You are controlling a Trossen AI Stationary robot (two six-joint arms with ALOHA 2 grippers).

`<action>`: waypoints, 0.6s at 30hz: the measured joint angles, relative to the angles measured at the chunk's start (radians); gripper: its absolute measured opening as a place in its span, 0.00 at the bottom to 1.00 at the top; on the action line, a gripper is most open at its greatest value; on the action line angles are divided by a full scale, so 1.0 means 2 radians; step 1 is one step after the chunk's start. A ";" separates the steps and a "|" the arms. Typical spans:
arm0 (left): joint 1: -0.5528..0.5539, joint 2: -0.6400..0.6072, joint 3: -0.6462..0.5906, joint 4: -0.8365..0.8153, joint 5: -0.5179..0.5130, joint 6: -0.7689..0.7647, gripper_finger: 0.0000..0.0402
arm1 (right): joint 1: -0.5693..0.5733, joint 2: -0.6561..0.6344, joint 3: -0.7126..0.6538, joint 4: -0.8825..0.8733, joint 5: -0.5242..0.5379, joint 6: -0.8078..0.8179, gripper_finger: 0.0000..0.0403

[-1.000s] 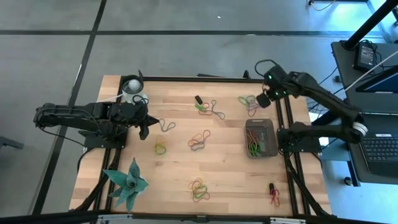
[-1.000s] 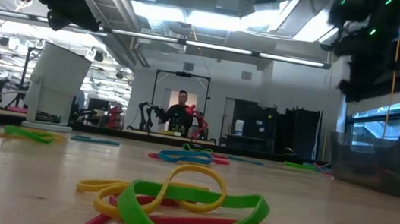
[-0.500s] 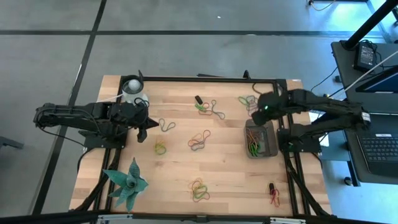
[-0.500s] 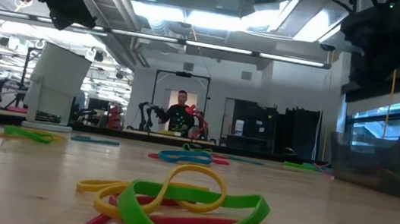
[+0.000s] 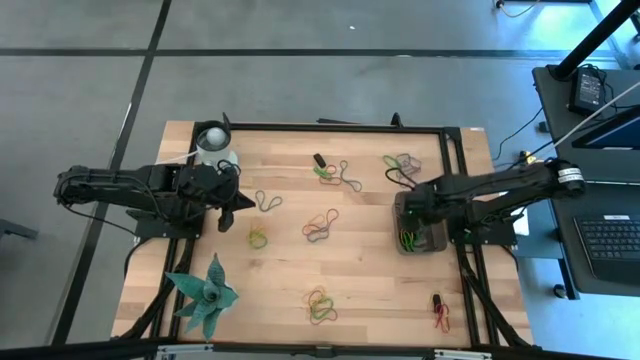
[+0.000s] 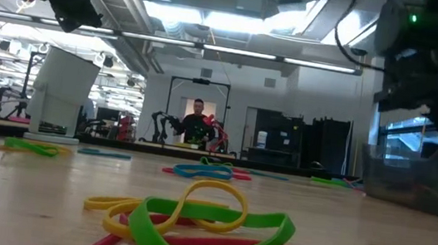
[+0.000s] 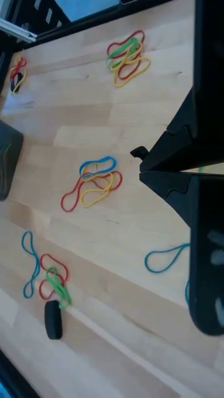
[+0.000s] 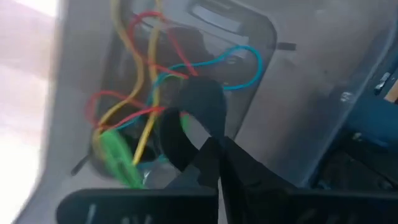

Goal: Pick and place rubber bands into bin
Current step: Put the black rubber band into the black bin

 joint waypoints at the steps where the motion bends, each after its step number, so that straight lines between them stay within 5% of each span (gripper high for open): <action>1: 0.000 0.000 0.000 0.000 0.000 0.000 0.01 | 0.000 0.000 -0.010 0.012 0.000 0.006 0.00; 18: 0.000 0.000 0.000 0.000 -0.004 0.000 0.01 | 0.000 -0.002 -0.027 0.021 0.001 0.021 0.21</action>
